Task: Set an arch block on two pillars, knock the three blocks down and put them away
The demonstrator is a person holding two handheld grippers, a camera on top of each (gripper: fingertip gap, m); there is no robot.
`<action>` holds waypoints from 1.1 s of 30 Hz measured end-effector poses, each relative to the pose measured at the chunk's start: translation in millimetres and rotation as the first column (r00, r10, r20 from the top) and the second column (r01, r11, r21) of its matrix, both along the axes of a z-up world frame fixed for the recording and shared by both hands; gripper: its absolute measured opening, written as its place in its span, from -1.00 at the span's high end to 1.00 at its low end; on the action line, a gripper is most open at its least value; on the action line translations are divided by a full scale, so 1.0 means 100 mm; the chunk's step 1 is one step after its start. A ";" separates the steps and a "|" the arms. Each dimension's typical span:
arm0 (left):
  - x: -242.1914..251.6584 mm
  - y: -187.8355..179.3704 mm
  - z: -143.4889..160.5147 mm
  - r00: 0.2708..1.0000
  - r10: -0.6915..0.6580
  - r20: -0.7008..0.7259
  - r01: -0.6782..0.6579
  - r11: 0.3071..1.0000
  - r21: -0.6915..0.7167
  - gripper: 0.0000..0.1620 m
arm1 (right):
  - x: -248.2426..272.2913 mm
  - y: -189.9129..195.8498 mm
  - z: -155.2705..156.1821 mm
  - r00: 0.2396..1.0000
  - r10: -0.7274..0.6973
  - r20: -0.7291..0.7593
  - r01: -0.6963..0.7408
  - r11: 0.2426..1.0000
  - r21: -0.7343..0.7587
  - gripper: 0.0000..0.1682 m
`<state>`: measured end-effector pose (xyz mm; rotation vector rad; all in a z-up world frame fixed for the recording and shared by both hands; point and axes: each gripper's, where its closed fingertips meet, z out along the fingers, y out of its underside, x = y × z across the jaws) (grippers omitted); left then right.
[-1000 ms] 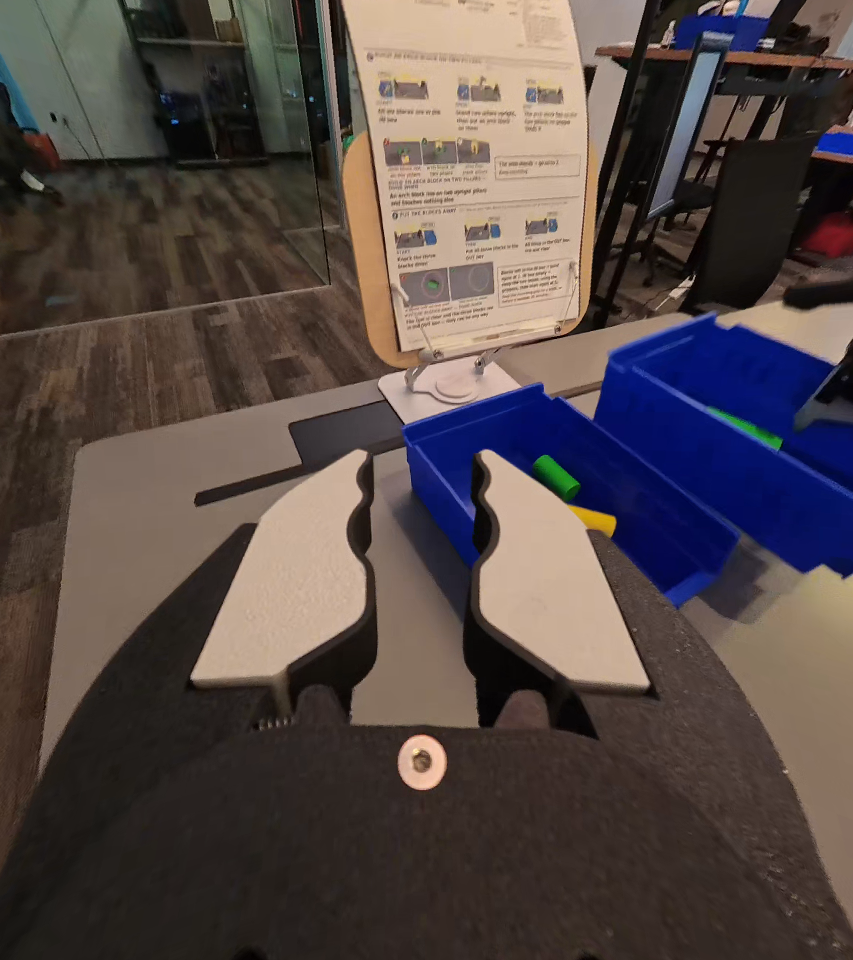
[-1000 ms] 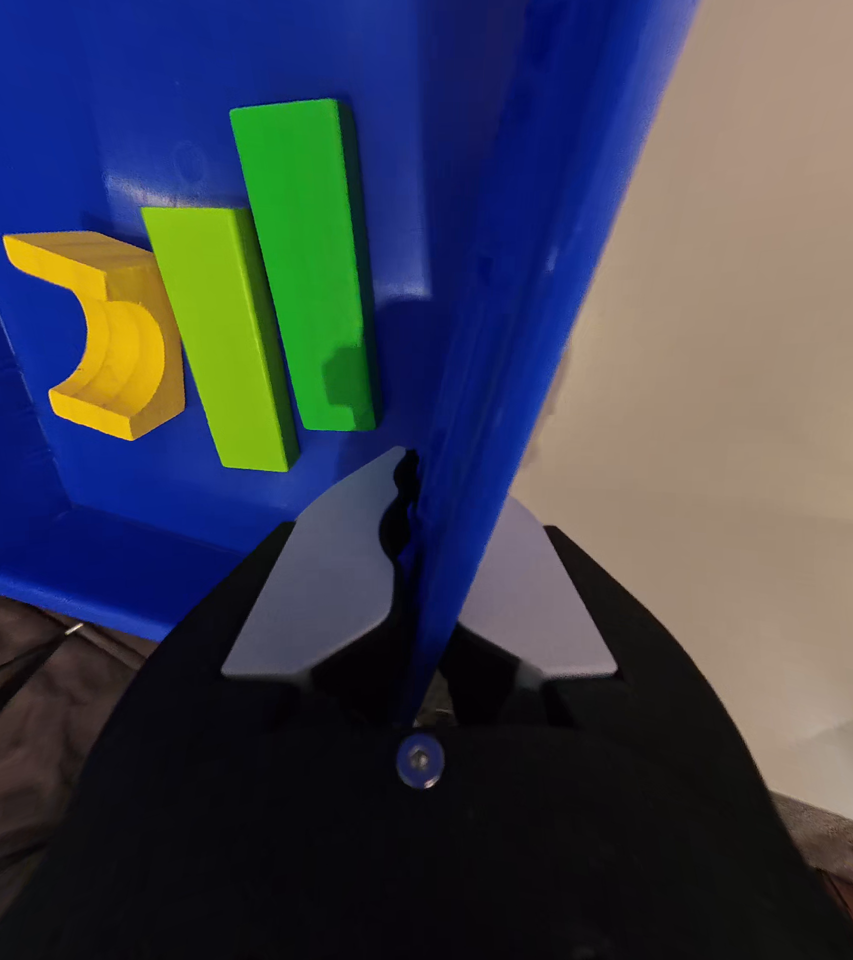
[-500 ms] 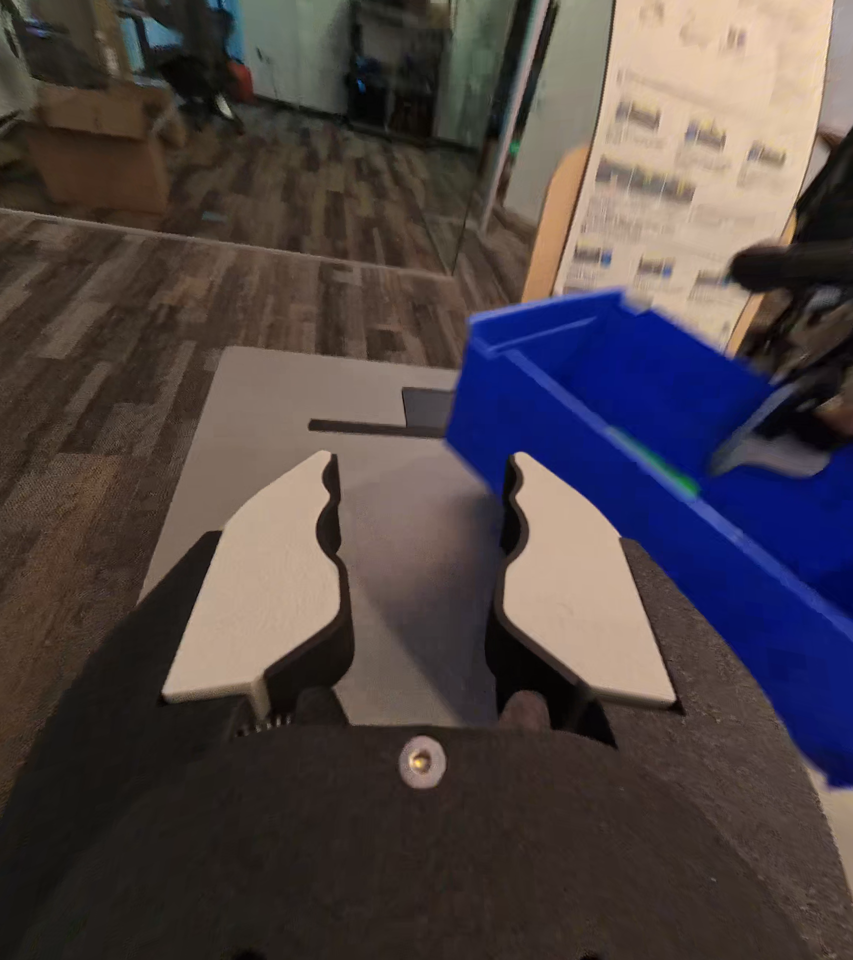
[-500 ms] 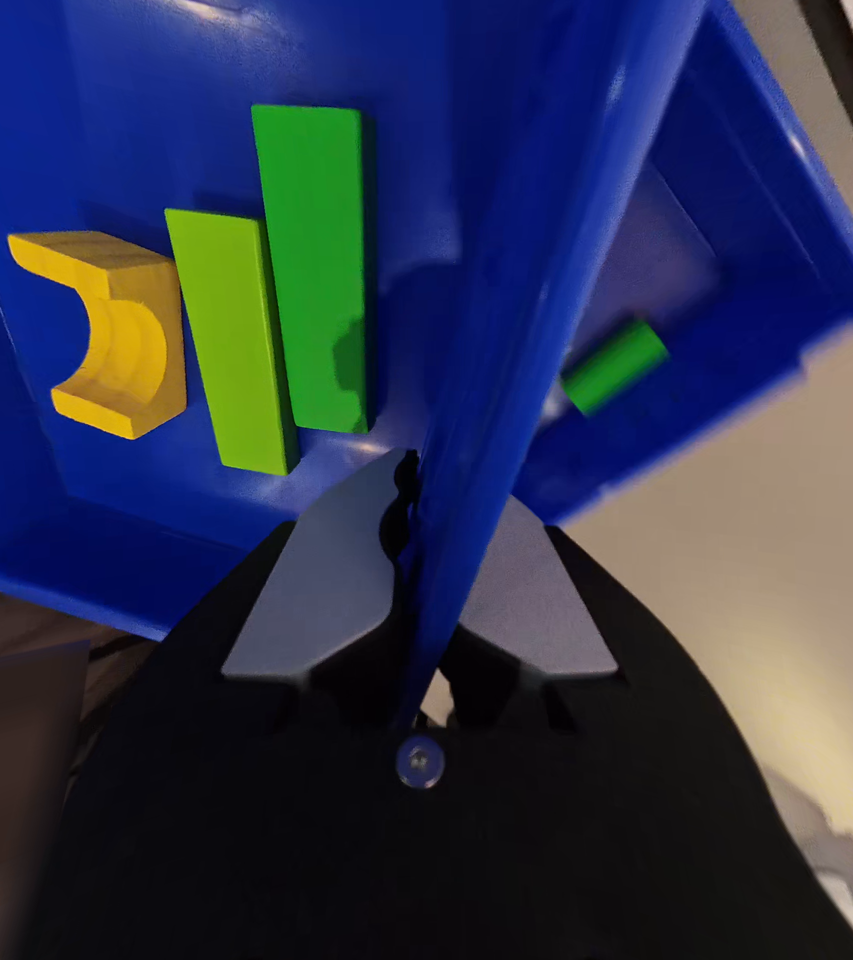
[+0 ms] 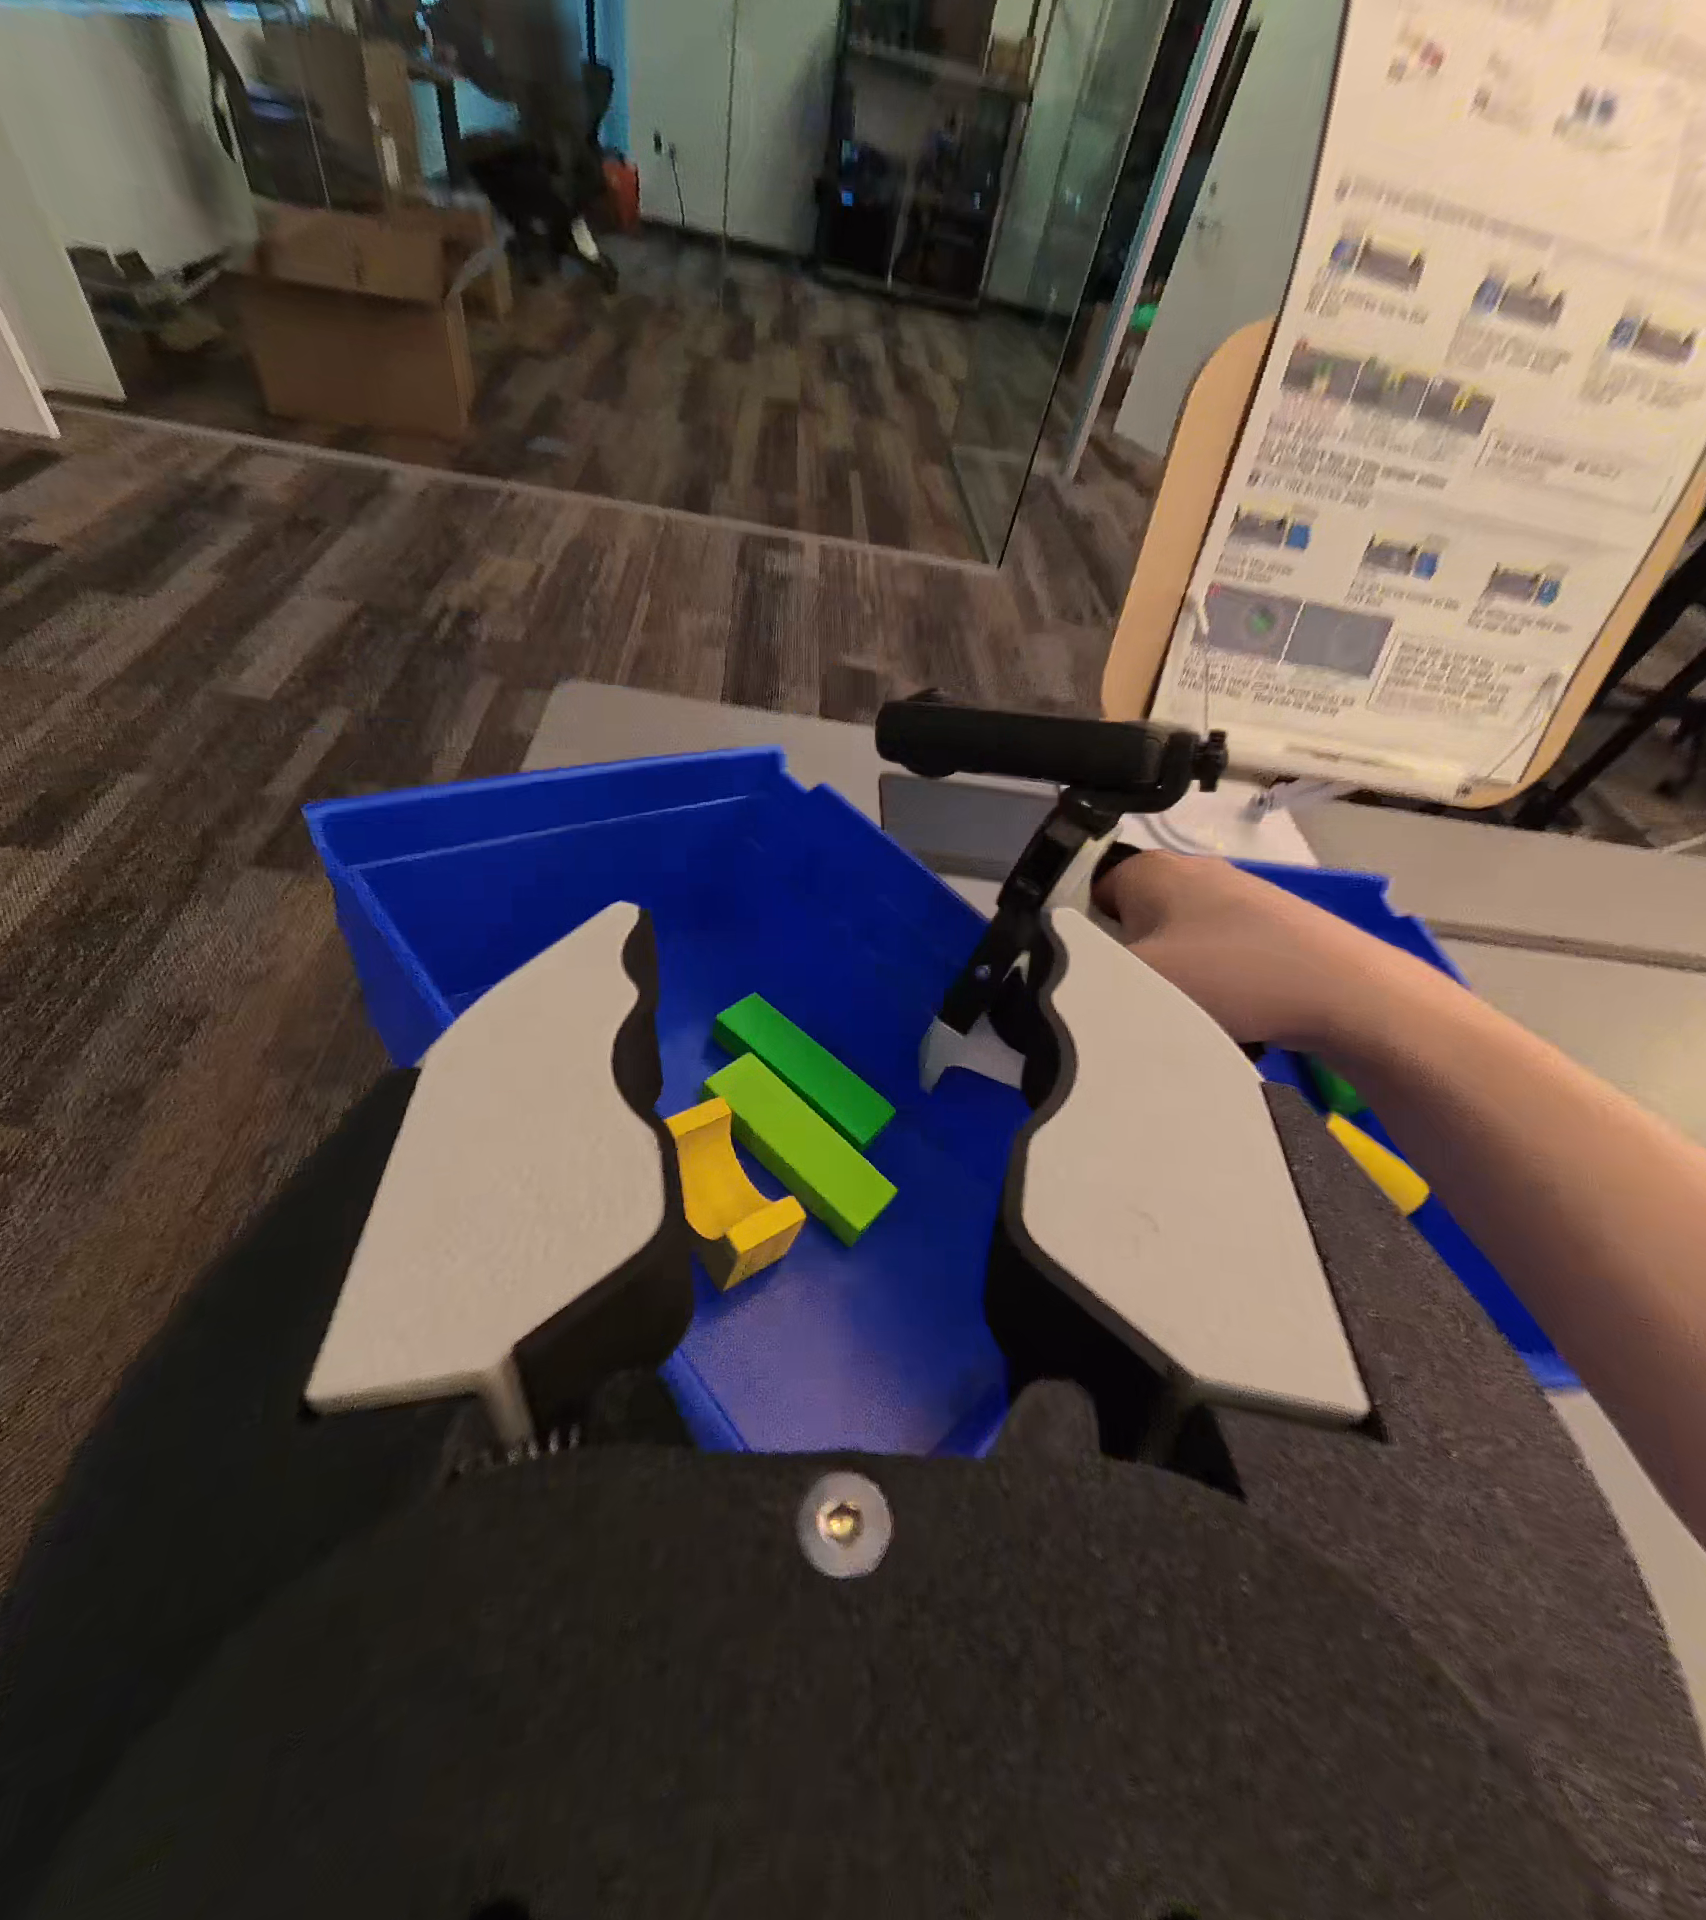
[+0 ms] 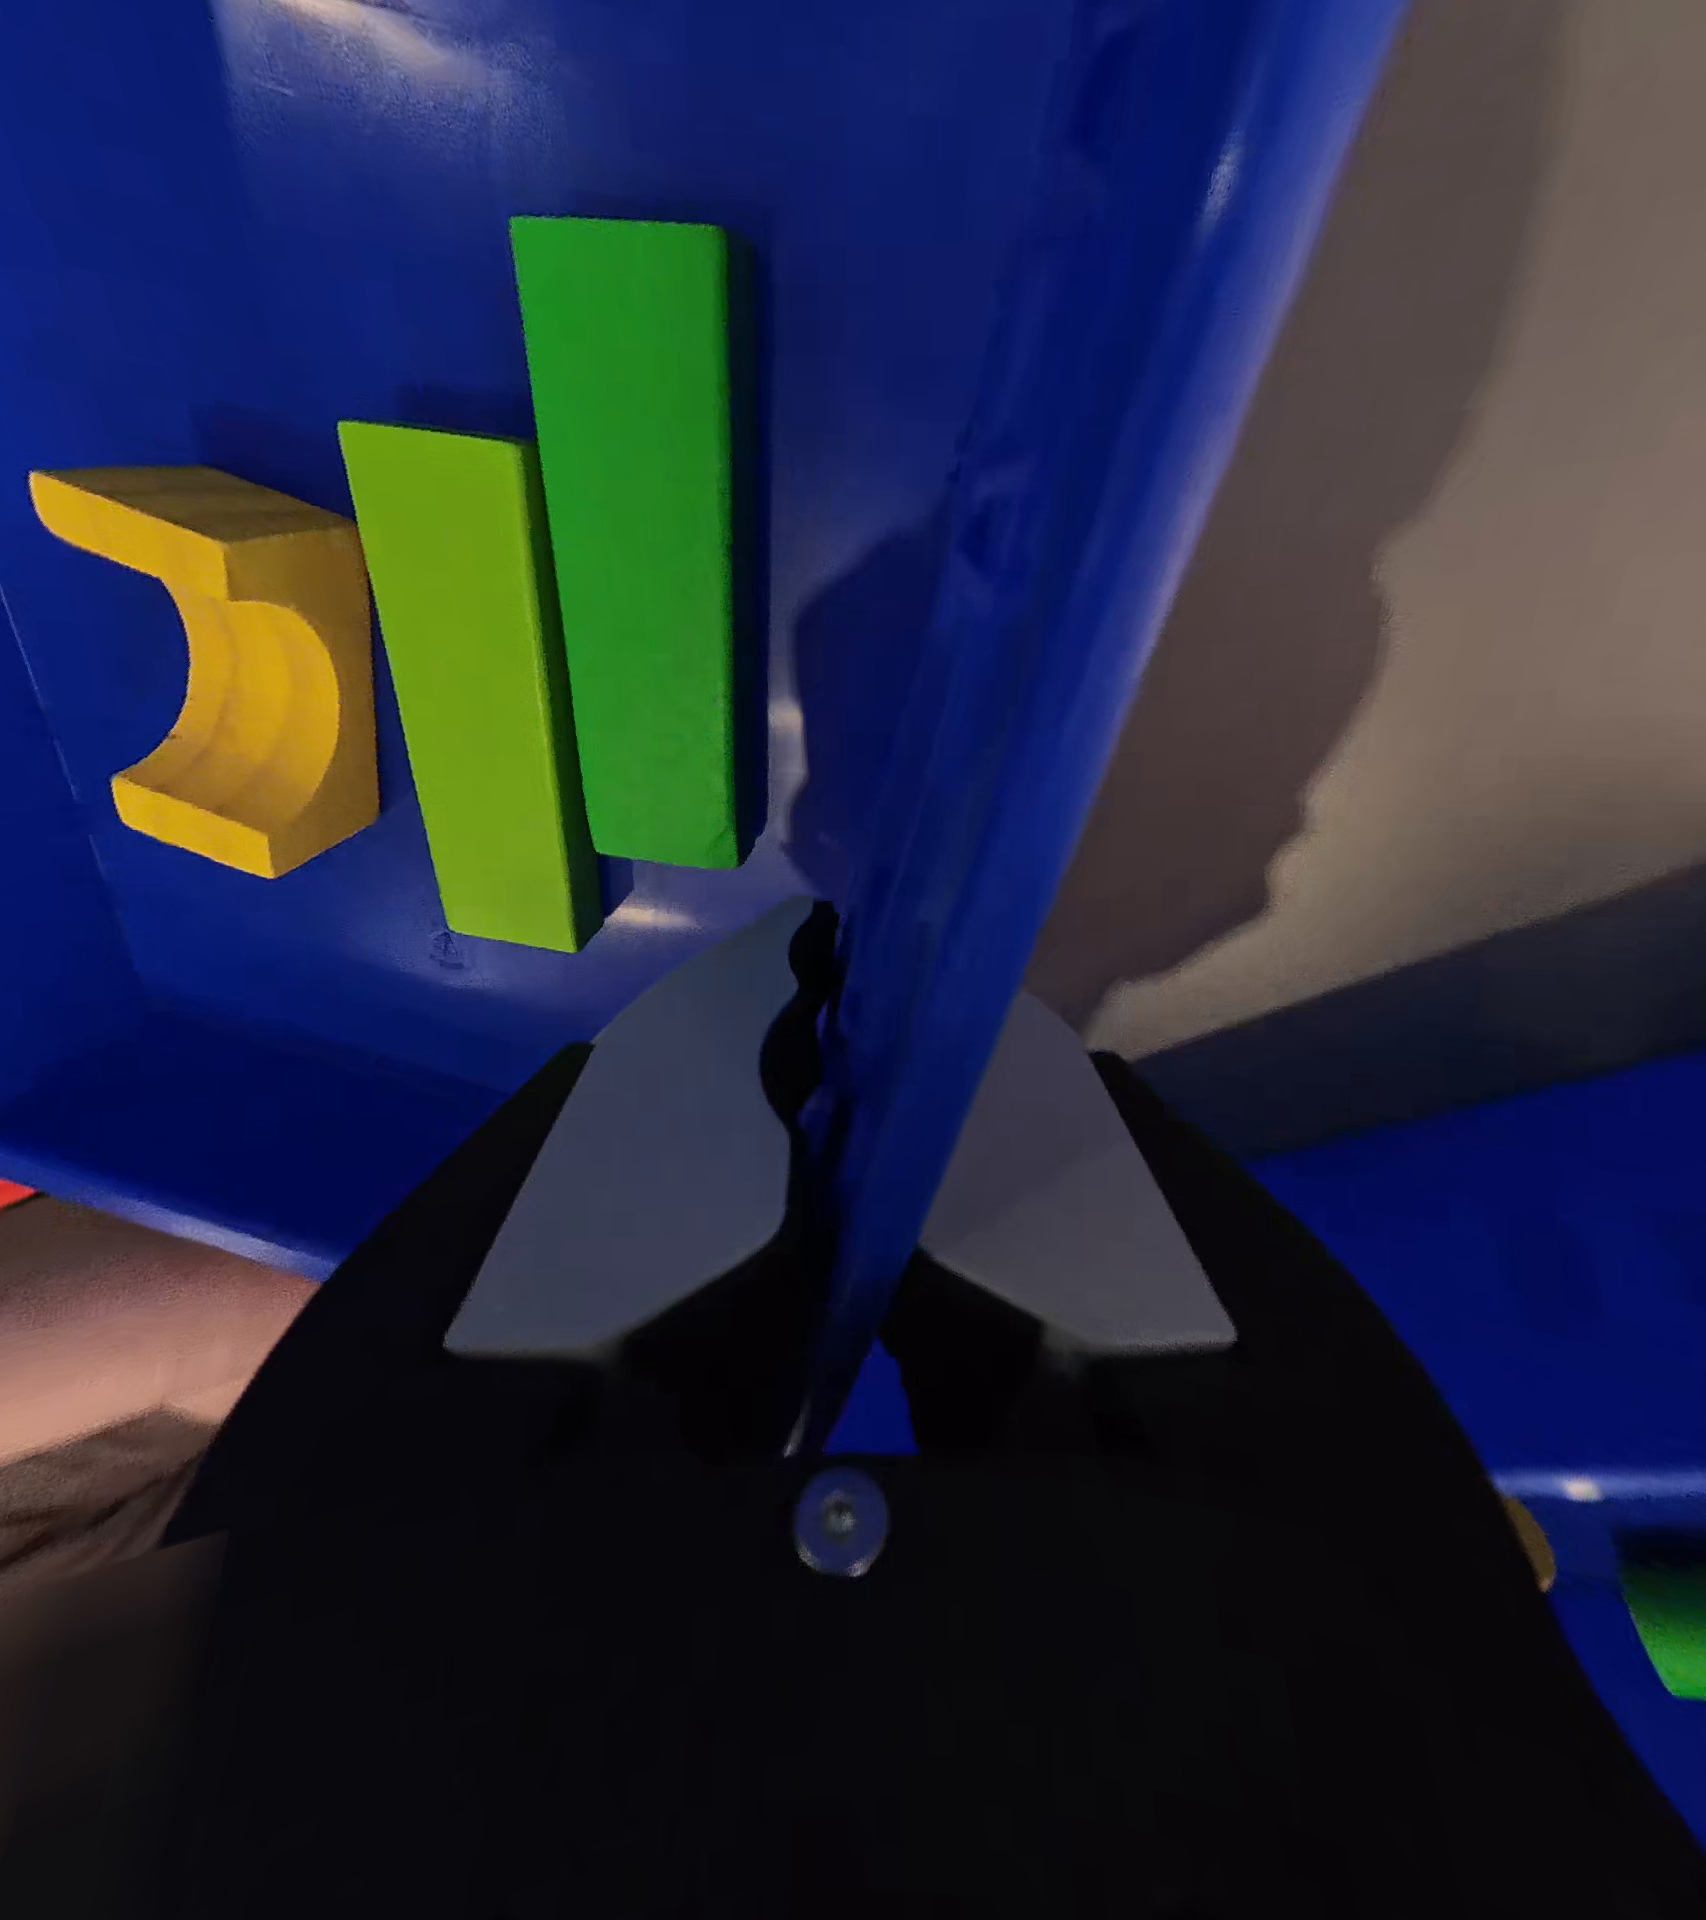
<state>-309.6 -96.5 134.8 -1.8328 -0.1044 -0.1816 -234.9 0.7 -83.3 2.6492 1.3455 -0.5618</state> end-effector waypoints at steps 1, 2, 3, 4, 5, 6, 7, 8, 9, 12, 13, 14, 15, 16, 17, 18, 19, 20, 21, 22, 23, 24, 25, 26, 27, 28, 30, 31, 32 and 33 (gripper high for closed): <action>0.00 0.03 -0.05 1.000 -0.005 -0.001 0.005 1.000 -0.025 0.16 | 0.01 0.04 -0.12 1.000 -0.015 0.020 0.015 1.000 0.012 0.92; 0.00 0.04 -0.10 1.000 -0.013 0.005 0.013 0.999 -0.050 0.16 | 0.03 0.08 -0.23 0.999 -0.035 0.036 0.034 0.999 0.021 0.92; 0.01 0.05 -0.13 1.000 -0.021 0.008 0.022 0.997 -0.070 0.16 | 0.05 0.12 -0.34 0.997 -0.056 0.049 0.055 0.998 0.028 0.92; 0.01 0.05 -0.15 1.000 -0.025 0.004 0.025 0.996 -0.080 0.16 | 0.08 0.16 -0.44 0.995 -0.075 0.064 0.073 0.997 0.032 0.92; 0.01 0.05 -0.15 1.000 -0.024 -0.004 0.024 0.996 -0.080 0.16 | 0.11 0.19 -0.52 0.993 -0.094 0.071 0.091 0.995 0.035 0.92; 0.00 0.05 -0.15 1.000 -0.020 -0.009 0.019 0.997 -0.076 0.17 | 0.12 0.23 -0.57 0.992 -0.109 0.064 0.106 0.993 0.051 0.93; -0.01 0.06 -0.14 1.000 -0.016 -0.009 0.015 0.997 -0.072 0.18 | 0.12 0.27 -0.57 0.992 -0.116 0.053 0.112 0.991 0.066 0.92; -0.03 0.07 -0.15 1.000 -0.012 -0.006 0.012 0.997 -0.073 0.18 | 0.14 0.27 -0.57 0.992 -0.115 0.059 0.110 0.991 0.077 0.91; -0.05 0.07 -0.17 1.000 -0.007 -0.004 0.007 0.997 -0.083 0.18 | 0.14 0.27 -0.54 0.993 -0.108 0.052 0.102 0.990 0.093 0.86; -0.17 0.11 -0.34 1.000 0.022 -0.008 -0.023 0.988 -0.155 0.14 | 0.13 0.44 -0.29 0.996 -0.074 -0.048 0.085 0.953 0.290 0.75; -0.24 0.13 -0.42 0.999 0.034 -0.006 -0.034 0.982 -0.186 0.13 | 0.12 0.50 -0.11 0.992 -0.056 -0.115 0.095 0.925 0.369 0.68; -0.30 0.15 -0.51 0.999 0.045 0.004 -0.043 0.974 -0.222 0.14 | 0.17 0.55 0.08 0.984 -0.050 -0.173 0.124 0.886 0.446 0.66; -0.35 0.18 -0.63 0.999 0.050 0.015 -0.044 0.963 -0.266 0.16 | 0.28 0.59 0.27 0.977 -0.039 -0.207 0.145 0.838 0.527 0.66; -0.40 0.20 -0.75 0.998 0.054 0.025 -0.044 0.948 -0.317 0.17 | 0.45 0.62 0.44 0.976 -0.025 -0.218 0.154 0.783 0.603 0.67; -0.47 0.22 -0.88 0.998 0.062 0.030 -0.047 0.929 -0.366 0.16 | 0.67 0.65 0.57 0.977 -0.023 -0.211 0.161 0.725 0.670 0.66; -0.53 0.25 -1.00 0.997 0.074 0.032 -0.054 0.910 -0.411 0.15 | 0.94 0.69 0.66 0.982 -0.039 -0.187 0.164 0.672 0.722 0.58; -0.60 0.28 -1.11 0.996 0.086 0.032 -0.063 0.894 -0.443 0.14 | 1.25 0.75 0.72 0.985 -0.081 -0.151 0.169 0.623 0.763 0.52; -0.67 0.34 -1.20 0.995 0.099 0.028 -0.074 0.884 -0.462 0.13 | 1.58 0.82 0.75 0.982 -0.146 -0.117 0.180 0.582 0.793 0.46; -0.74 0.38 -1.28 0.993 0.120 0.017 -0.097 0.872 -0.480 0.11 | 1.93 0.89 0.74 0.972 -0.220 -0.086 0.198 0.556 0.807 0.38; -0.80 0.41 -1.36 0.991 0.134 0.010 -0.111 0.859 -0.500 0.12 | 2.27 0.92 0.69 0.953 -0.297 -0.057 0.221 0.554 0.803 0.32; -0.82 0.44 -1.44 0.991 0.134 0.021 -0.103 0.847 -0.521 0.13 | 2.62 0.94 0.62 0.921 -0.388 -0.023 0.254 0.556 0.792 0.28; -0.83 0.47 -1.53 0.991 0.129 0.035 -0.089 0.834 -0.545 0.13 | 2.95 0.94 0.54 0.879 -0.476 0.016 0.286 0.555 0.781 0.14; -0.85 0.48 -1.63 0.990 0.135 0.039 -0.089 0.815 -0.572 0.10 | 3.19 0.91 0.44 0.849 -0.526 0.043 0.316 0.571 0.758 0.11; -0.88 0.48 -1.72 0.989 0.145 0.034 -0.096 0.792 -0.603 0.08 | 3.34 0.87 0.32 0.834 -0.549 0.050 0.346 0.592 0.728 0.11; -0.90 0.48 -1.81 0.989 0.149 0.026 -0.099 0.770 -0.631 0.15 | 3.44 0.84 0.21 0.823 -0.565 0.056 0.373 0.613 0.696 0.12; -0.92 0.48 -1.88 0.989 0.149 0.012 -0.105 0.750 -0.654 0.18 | 3.50 0.79 0.08 0.818 -0.572 0.061 0.400 0.642 0.654 0.12; -0.95 0.49 -2.00 0.988 0.158 -0.003 -0.116 0.715 -0.689 0.27 | 3.47 0.69 -0.14 0.817 -0.575 0.038 0.470 0.705 0.531 0.01; -0.91 0.51 -2.04 0.990 0.143 0.004 -0.100 0.706 -0.701 0.30 | 3.45 0.63 -0.24 0.819 -0.572 0.045 0.485 0.732 0.479 0.01; -0.87 0.51 -2.08 0.992 0.127 0.012 -0.080 0.692 -0.717 0.31 | 3.43 0.59 -0.33 0.824 -0.563 0.063 0.483 0.756 0.441 0.01; -0.85 0.51 -2.13 0.993 0.116 0.010 -0.072 0.674 -0.735 0.30 | 3.40 0.54 -0.40 0.834 -0.545 0.080 0.473 0.783 0.405 0.01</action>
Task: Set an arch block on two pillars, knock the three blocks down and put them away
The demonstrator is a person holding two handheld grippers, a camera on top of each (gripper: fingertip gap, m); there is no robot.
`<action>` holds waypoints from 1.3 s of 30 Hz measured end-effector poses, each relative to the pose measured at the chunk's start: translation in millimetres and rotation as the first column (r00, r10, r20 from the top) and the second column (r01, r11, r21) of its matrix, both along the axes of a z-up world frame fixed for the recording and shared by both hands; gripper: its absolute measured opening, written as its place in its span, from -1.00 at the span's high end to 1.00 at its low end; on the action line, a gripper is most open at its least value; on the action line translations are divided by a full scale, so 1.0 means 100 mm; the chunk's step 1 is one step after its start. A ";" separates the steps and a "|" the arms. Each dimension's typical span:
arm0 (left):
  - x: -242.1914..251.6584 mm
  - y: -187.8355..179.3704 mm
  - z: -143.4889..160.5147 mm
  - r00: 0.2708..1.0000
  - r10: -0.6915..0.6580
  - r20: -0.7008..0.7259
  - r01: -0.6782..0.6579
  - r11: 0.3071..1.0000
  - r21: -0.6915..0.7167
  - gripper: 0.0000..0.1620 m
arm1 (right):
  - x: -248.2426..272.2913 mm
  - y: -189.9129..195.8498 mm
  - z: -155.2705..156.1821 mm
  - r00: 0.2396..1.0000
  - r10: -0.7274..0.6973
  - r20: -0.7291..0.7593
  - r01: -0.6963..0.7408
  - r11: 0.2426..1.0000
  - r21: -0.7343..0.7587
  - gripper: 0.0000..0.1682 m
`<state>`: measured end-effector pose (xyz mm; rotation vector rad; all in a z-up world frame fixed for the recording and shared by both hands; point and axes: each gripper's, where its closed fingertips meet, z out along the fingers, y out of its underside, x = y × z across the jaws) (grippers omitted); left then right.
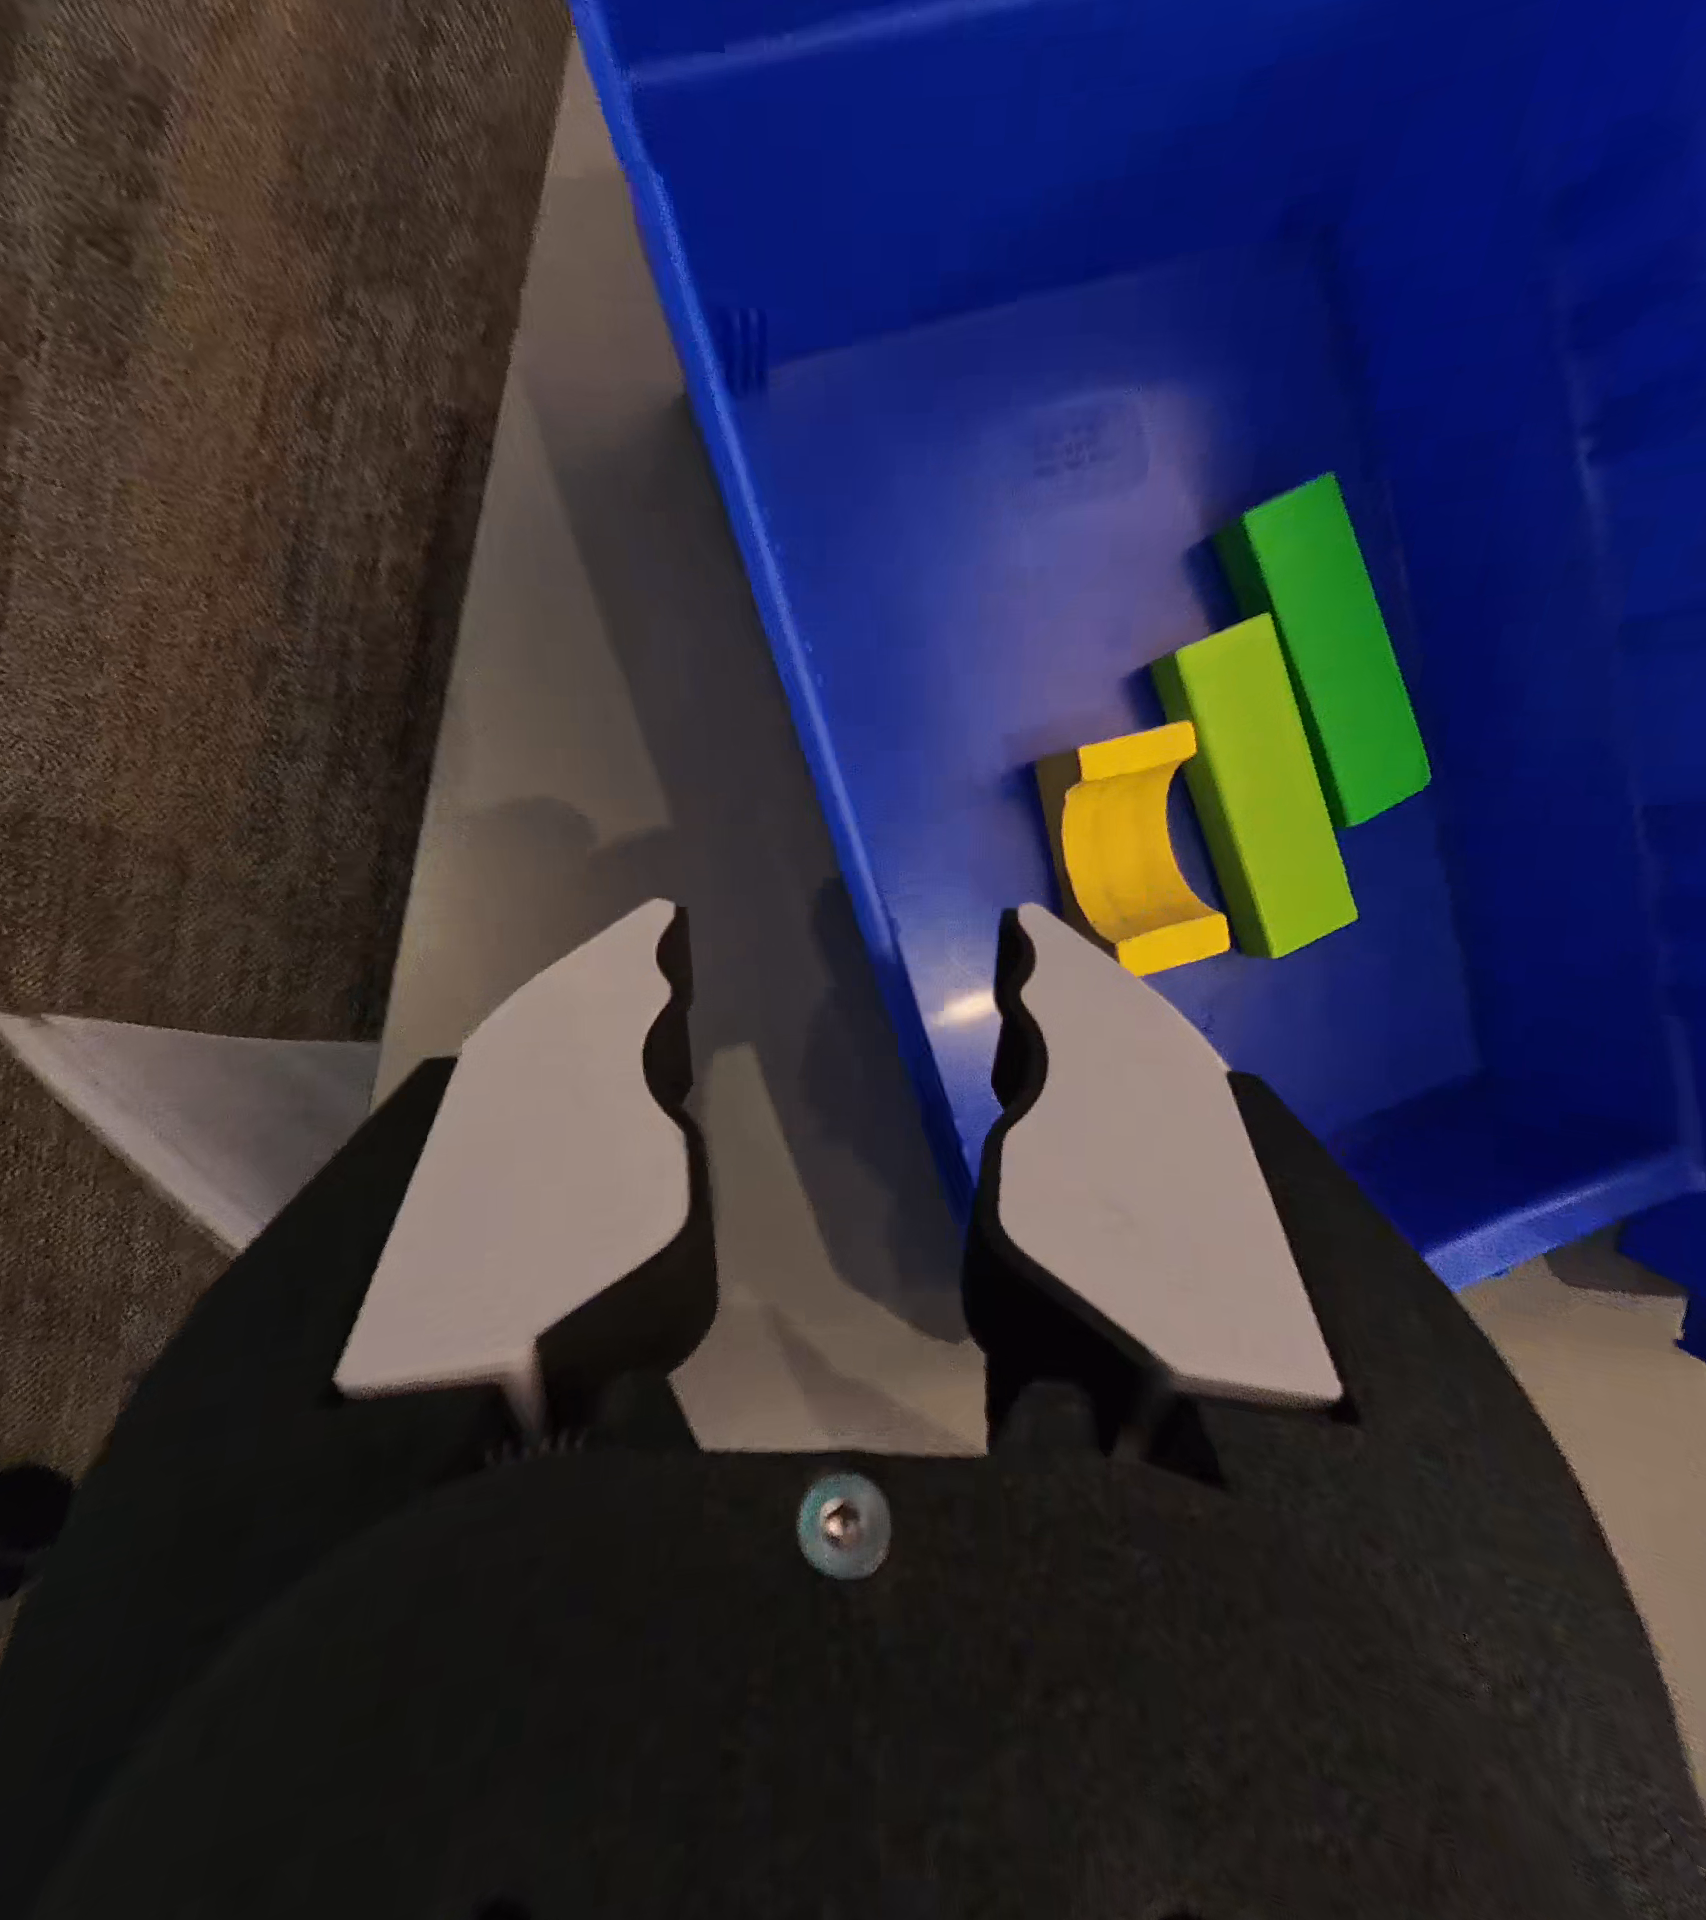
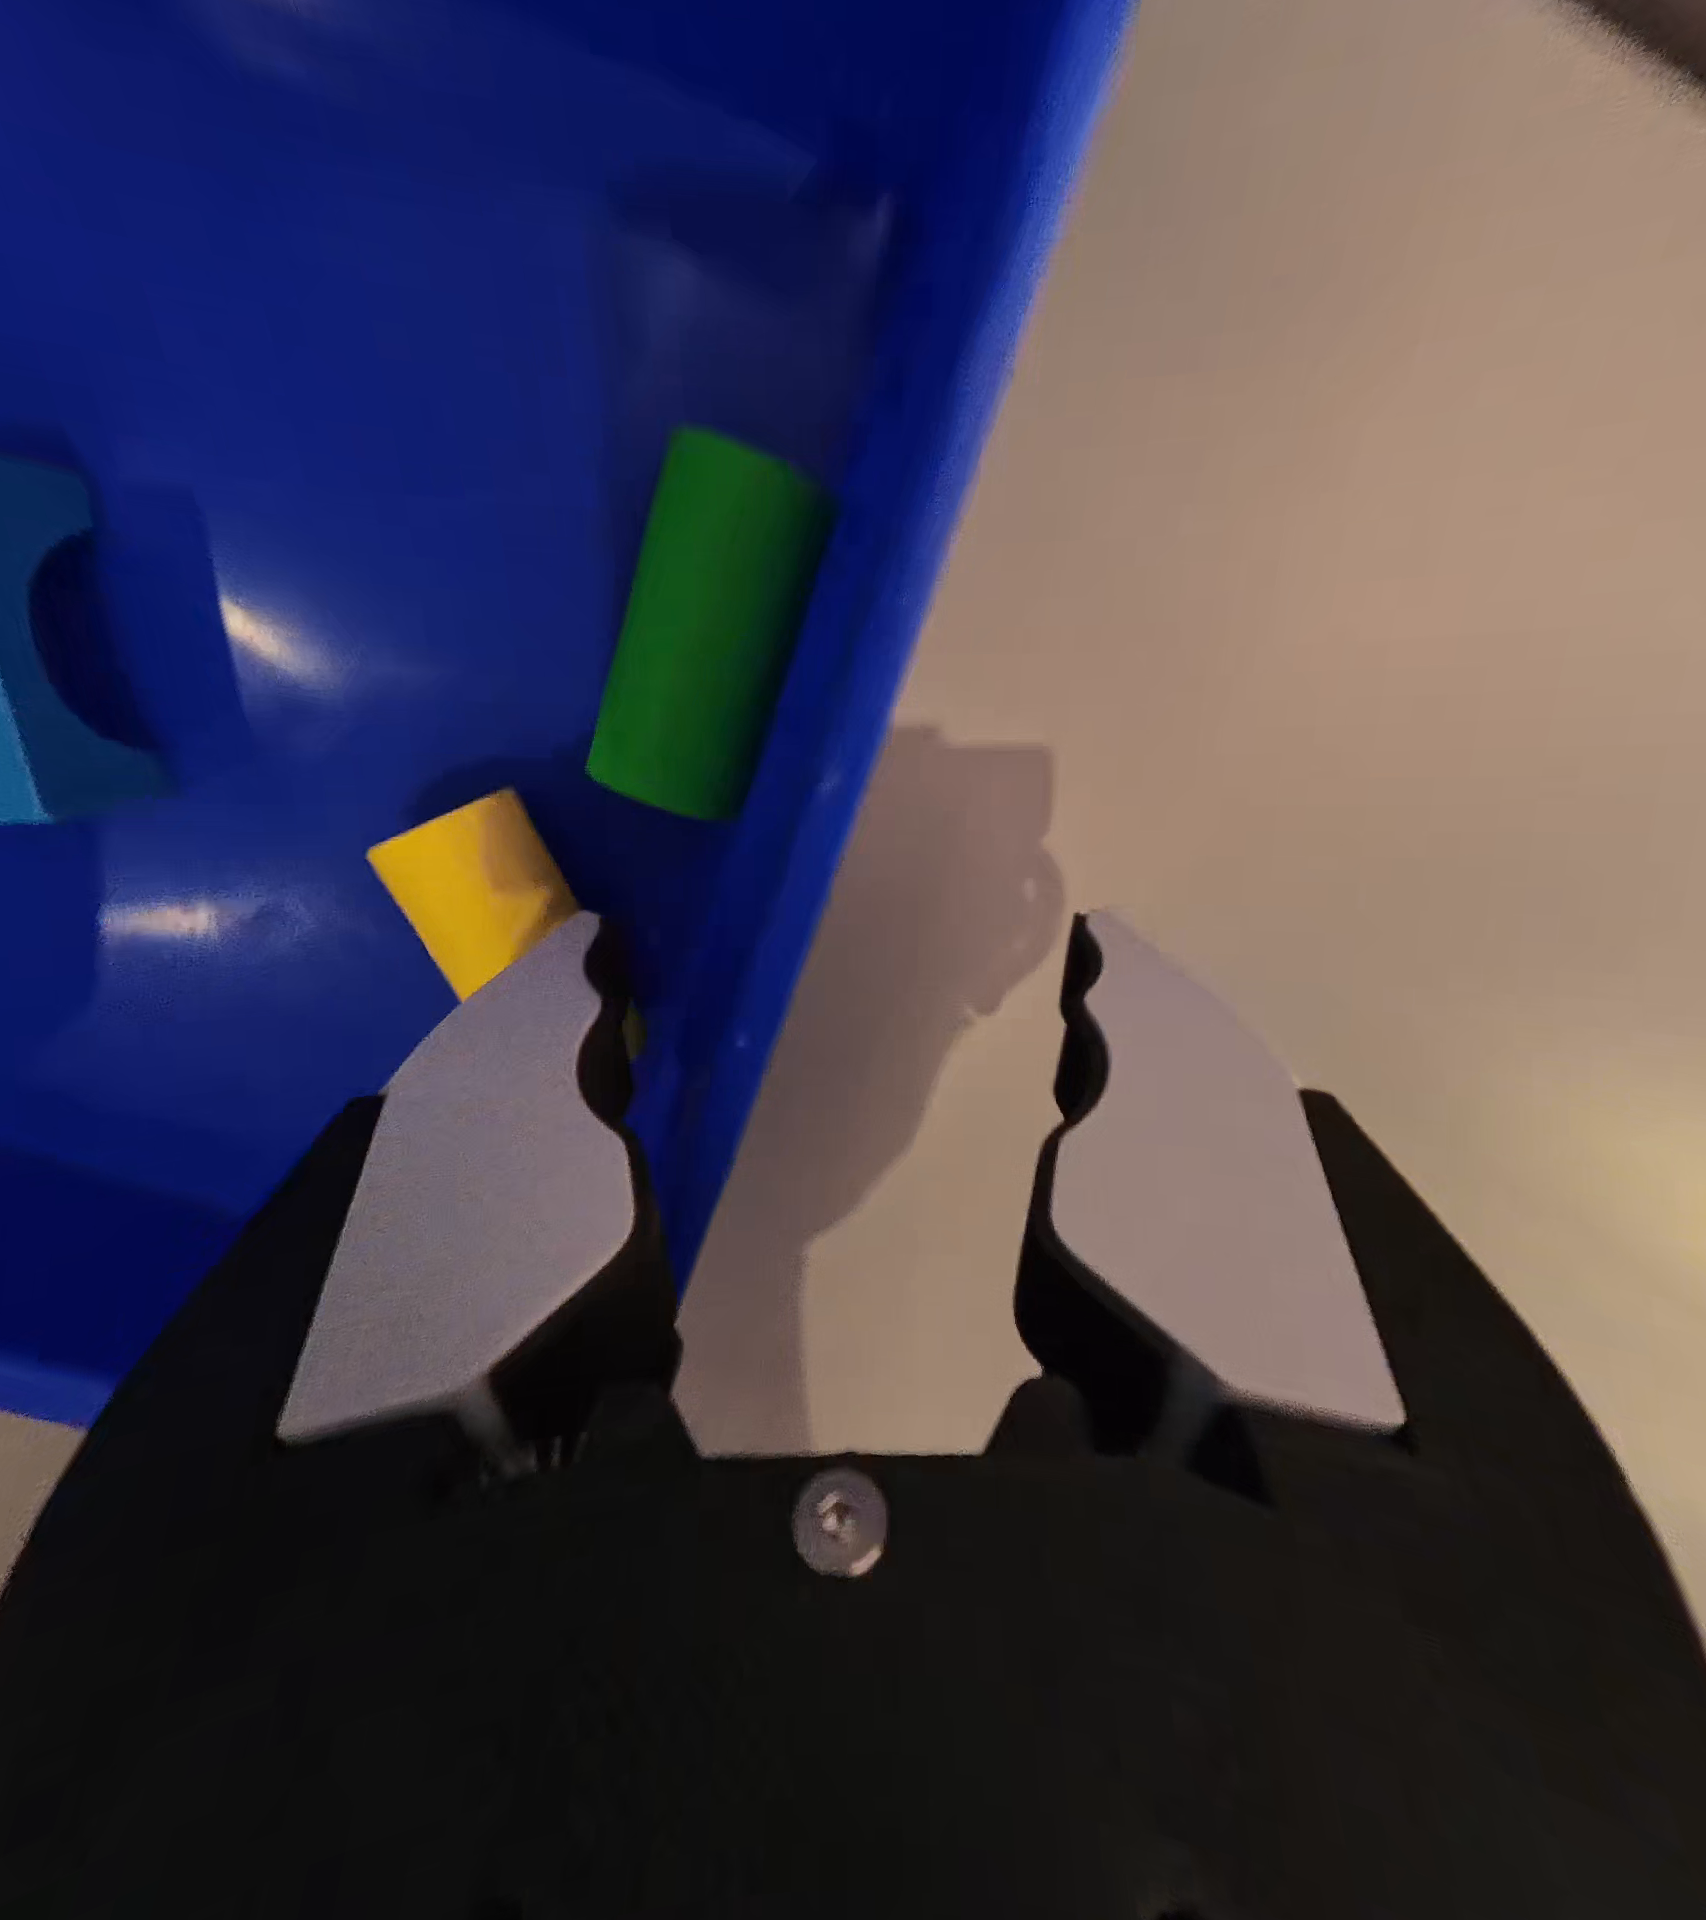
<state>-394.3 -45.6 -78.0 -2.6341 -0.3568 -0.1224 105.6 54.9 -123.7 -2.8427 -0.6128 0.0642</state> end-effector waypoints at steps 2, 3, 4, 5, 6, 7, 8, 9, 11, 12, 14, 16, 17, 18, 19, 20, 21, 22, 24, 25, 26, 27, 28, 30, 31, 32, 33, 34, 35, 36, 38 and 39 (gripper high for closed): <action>0.02 0.01 -0.07 1.000 -0.013 -0.005 0.013 0.999 -0.037 0.31 | -0.11 -0.07 -0.04 0.998 0.031 -0.062 -0.035 0.998 -0.058 0.28; 0.03 0.02 -0.10 1.000 -0.015 -0.002 0.014 0.999 -0.048 0.33 | -0.18 -0.11 -0.03 0.994 0.048 -0.100 -0.056 0.995 -0.080 0.53; 0.04 0.03 -0.14 1.000 -0.017 0.009 0.018 0.998 -0.062 0.37 | -0.22 -0.16 -0.02 0.991 0.062 -0.118 -0.074 0.992 -0.107 0.70; 0.06 0.02 -0.19 1.000 -0.023 0.019 0.024 0.996 -0.083 0.41 | -0.22 -0.18 -0.03 0.992 0.068 -0.107 -0.081 0.989 -0.123 0.75; 0.08 0.01 -0.23 0.999 -0.031 0.028 0.034 0.994 -0.106 0.43 | -0.21 -0.19 -0.03 0.993 0.069 -0.097 -0.082 0.988 -0.134 0.76; 0.10 -0.01 -0.29 0.998 -0.041 0.039 0.045 0.990 -0.131 0.46 | -0.20 -0.19 -0.03 0.993 0.067 -0.097 -0.081 0.986 -0.147 0.77; 0.10 -0.02 -0.34 0.998 -0.044 0.039 0.049 0.987 -0.155 0.50 | -0.18 -0.19 -0.04 0.993 0.063 -0.103 -0.079 0.984 -0.160 0.78; 0.10 -0.03 -0.39 0.998 -0.045 0.037 0.051 0.982 -0.180 0.57 | -0.16 -0.19 -0.04 0.992 0.055 -0.111 -0.074 0.982 -0.173 0.79; 0.17 -0.03 -0.45 0.995 -0.070 0.066 0.083 0.975 -0.205 0.67 | -0.10 -0.18 -0.05 0.989 0.031 -0.145 -0.060 0.978 -0.198 0.84; 0.20 -0.02 -0.47 0.994 -0.086 0.071 0.099 0.972 -0.213 0.72 | -0.07 -0.18 -0.05 0.986 0.029 -0.162 -0.062 0.977 -0.205 0.85; 0.20 -0.01 -0.51 0.993 -0.105 0.051 0.115 0.966 -0.233 0.73 | 0.07 -0.17 -0.05 0.988 0.049 -0.145 -0.077 0.977 -0.200 0.87; 0.21 0.04 -0.51 0.993 -0.103 0.060 0.114 0.969 -0.219 0.77 | 0.25 -0.15 -0.05 0.992 0.058 -0.113 -0.079 0.978 -0.191 0.89; 0.21 0.06 -0.52 0.992 -0.116 0.054 0.125 0.968 -0.217 0.79 | 0.33 -0.14 -0.05 0.991 0.057 -0.118 -0.079 0.978 -0.192 0.89; 0.23 0.09 -0.52 0.989 -0.138 0.045 0.144 0.967 -0.212 0.79 | 0.41 -0.12 -0.05 0.990 0.051 -0.133 -0.077 0.978 -0.193 0.90; 0.26 0.11 -0.52 0.987 -0.154 0.045 0.160 0.965 -0.208 0.79 | 0.51 -0.11 -0.05 0.988 0.044 -0.146 -0.072 0.978 -0.193 0.90; 0.29 0.13 -0.52 0.984 -0.169 0.046 0.175 0.962 -0.208 0.79 | 0.63 -0.09 -0.05 0.989 0.033 -0.145 -0.062 0.979 -0.194 0.90; 0.33 0.15 -0.52 0.981 -0.189 0.042 0.194 0.958 -0.211 0.79 | 0.77 -0.07 -0.06 0.990 0.022 -0.136 -0.048 0.980 -0.193 0.90; 0.37 0.17 -0.52 0.978 -0.207 0.036 0.210 0.954 -0.214 0.79 | 0.92 -0.05 -0.06 0.992 0.007 -0.128 -0.031 0.981 -0.192 0.91; 0.48 0.21 -0.52 0.970 -0.241 0.035 0.243 0.944 -0.223 0.79 | 1.23 -0.01 -0.06 0.992 -0.025 -0.126 0.000 0.982 -0.191 0.91; 0.55 0.25 -0.52 0.965 -0.260 0.037 0.262 0.939 -0.225 0.79 | 1.38 0.00 -0.06 0.990 -0.046 -0.131 0.020 0.981 -0.195 0.90; 0.62 0.28 -0.52 0.959 -0.282 0.037 0.283 0.932 -0.224 0.79 | 1.54 0.01 -0.06 0.988 -0.071 -0.136 0.042 0.979 -0.202 0.90; 0.69 0.33 -0.52 0.952 -0.305 0.035 0.304 0.926 -0.224 0.79 | 1.70 0.02 -0.06 0.986 -0.093 -0.140 0.063 0.976 -0.206 0.89; 0.77 0.37 -0.53 0.945 -0.325 0.030 0.324 0.919 -0.224 0.80 | 1.86 0.02 -0.06 0.983 -0.115 -0.145 0.083 0.974 -0.209 0.90; 0.92 0.46 -0.53 0.935 -0.353 0.026 0.350 0.909 -0.227 0.81 | 2.16 0.02 -0.07 0.974 -0.162 -0.158 0.126 0.969 -0.214 0.90; 1.00 0.50 -0.53 0.932 -0.361 0.026 0.357 0.906 -0.228 0.81 | 2.30 0.01 -0.07 0.969 -0.184 -0.165 0.146 0.965 -0.217 0.90; 1.07 0.52 -0.53 0.930 -0.368 0.026 0.363 0.902 -0.232 0.82 | 2.44 0.00 -0.07 0.964 -0.206 -0.169 0.167 0.960 -0.223 0.89; 1.12 0.55 -0.54 0.927 -0.375 0.020 0.369 0.899 -0.238 0.82 | 2.57 -0.01 -0.07 0.959 -0.228 -0.169 0.188 0.956 -0.225 0.89; 1.16 0.57 -0.54 0.923 -0.384 0.007 0.374 0.895 -0.244 0.83 | 2.70 -0.03 -0.07 0.953 -0.252 -0.168 0.211 0.951 -0.226 0.89; 1.20 0.58 -0.54 0.920 -0.393 -0.007 0.379 0.891 -0.251 0.82 | 2.81 -0.04 -0.07 0.946 -0.276 -0.169 0.236 0.946 -0.224 0.89; 1.22 0.59 -0.54 0.916 -0.401 -0.019 0.384 0.887 -0.258 0.82 | 2.91 -0.05 -0.08 0.940 -0.295 -0.174 0.255 0.942 -0.216 0.90; 1.26 0.60 -0.55 0.911 -0.413 -0.024 0.392 0.881 -0.265 0.82 | 3.00 -0.04 -0.08 0.926 -0.313 -0.209 0.280 0.944 -0.174 0.90; 1.26 0.59 -0.55 0.913 -0.407 -0.020 0.388 0.883 -0.264 0.82 | 3.02 -0.03 -0.08 0.923 -0.313 -0.223 0.283 0.946 -0.154 0.91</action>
